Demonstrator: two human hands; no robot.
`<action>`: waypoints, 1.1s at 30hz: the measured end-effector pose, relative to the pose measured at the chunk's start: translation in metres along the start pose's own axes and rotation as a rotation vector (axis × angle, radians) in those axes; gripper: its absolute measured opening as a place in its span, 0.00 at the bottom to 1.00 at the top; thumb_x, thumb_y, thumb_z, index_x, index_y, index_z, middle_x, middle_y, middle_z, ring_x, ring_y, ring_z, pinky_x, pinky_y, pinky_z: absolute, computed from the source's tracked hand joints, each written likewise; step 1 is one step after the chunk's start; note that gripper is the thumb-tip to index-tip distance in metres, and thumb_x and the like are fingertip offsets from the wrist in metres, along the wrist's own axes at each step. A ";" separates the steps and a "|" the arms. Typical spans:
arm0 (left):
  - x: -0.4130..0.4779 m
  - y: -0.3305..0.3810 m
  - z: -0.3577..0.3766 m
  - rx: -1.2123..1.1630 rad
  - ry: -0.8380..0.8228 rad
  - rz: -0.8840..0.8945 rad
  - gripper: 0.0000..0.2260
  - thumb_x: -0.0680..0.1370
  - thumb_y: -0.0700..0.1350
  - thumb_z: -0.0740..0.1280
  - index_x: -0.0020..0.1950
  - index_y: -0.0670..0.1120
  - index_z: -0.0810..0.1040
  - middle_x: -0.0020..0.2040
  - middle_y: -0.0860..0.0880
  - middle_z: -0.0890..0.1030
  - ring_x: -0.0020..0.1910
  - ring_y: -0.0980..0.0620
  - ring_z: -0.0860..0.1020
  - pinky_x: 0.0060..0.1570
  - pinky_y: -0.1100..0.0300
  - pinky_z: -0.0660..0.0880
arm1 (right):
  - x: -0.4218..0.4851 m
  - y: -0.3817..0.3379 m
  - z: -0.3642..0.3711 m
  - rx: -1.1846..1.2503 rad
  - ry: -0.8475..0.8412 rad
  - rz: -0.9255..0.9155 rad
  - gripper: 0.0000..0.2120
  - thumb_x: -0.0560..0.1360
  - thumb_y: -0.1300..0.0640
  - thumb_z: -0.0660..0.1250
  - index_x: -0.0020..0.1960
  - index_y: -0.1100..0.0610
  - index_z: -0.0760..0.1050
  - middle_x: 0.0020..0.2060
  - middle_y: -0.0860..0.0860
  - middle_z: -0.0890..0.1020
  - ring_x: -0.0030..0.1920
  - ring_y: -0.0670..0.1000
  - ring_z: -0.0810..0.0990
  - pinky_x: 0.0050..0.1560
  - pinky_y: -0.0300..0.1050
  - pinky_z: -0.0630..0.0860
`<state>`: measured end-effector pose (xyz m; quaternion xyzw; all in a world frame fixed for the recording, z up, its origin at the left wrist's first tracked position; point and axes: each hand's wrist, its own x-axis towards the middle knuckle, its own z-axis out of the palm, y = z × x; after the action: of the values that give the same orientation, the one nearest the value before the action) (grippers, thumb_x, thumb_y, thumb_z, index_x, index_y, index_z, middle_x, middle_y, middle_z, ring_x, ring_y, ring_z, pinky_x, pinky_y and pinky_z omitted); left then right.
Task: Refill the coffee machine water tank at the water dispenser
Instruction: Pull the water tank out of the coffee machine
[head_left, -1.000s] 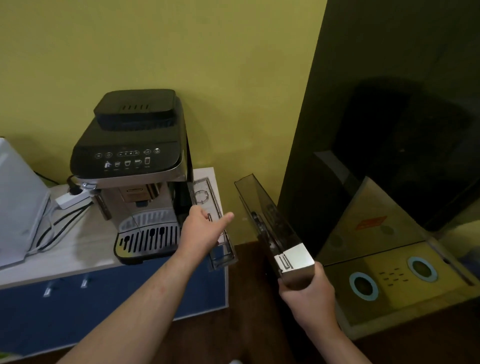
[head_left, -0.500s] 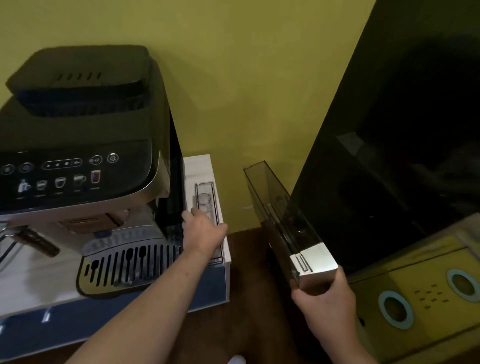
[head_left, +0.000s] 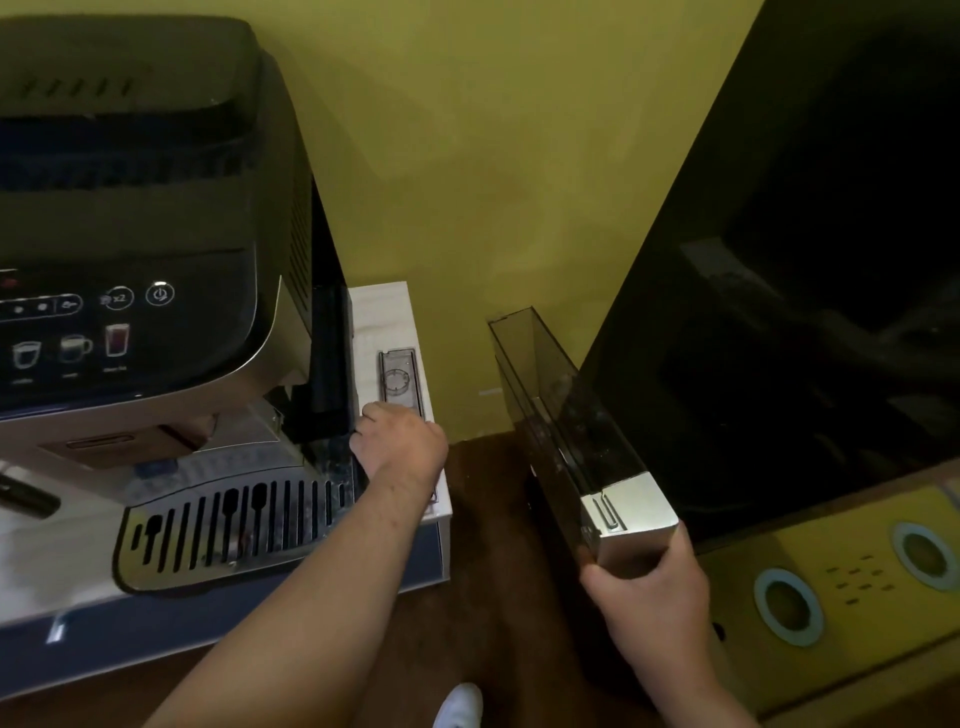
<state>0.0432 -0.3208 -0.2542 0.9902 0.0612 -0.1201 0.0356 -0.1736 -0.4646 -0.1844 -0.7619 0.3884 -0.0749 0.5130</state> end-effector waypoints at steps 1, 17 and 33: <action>0.001 0.001 -0.001 0.019 -0.022 -0.010 0.28 0.79 0.52 0.57 0.70 0.32 0.67 0.64 0.36 0.72 0.61 0.40 0.73 0.56 0.48 0.72 | 0.000 -0.002 0.000 -0.002 0.000 -0.003 0.31 0.61 0.65 0.79 0.58 0.50 0.71 0.47 0.47 0.78 0.51 0.51 0.77 0.46 0.40 0.73; -0.017 -0.007 -0.039 -0.346 0.223 0.245 0.32 0.79 0.61 0.59 0.75 0.40 0.64 0.70 0.38 0.69 0.70 0.39 0.67 0.68 0.45 0.67 | -0.014 -0.006 -0.007 0.044 0.031 -0.097 0.32 0.61 0.65 0.79 0.54 0.43 0.67 0.44 0.37 0.74 0.43 0.37 0.73 0.39 0.30 0.68; -0.150 -0.037 -0.104 -1.607 -0.247 0.245 0.21 0.85 0.55 0.52 0.70 0.45 0.74 0.66 0.45 0.78 0.68 0.48 0.74 0.70 0.52 0.67 | -0.119 0.009 -0.144 0.155 -0.169 -0.160 0.32 0.59 0.73 0.75 0.54 0.46 0.71 0.52 0.49 0.80 0.56 0.50 0.77 0.58 0.55 0.74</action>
<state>-0.0819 -0.2927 -0.1191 0.6420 0.0157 -0.1431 0.7531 -0.3336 -0.4909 -0.0916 -0.7521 0.2750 -0.0806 0.5935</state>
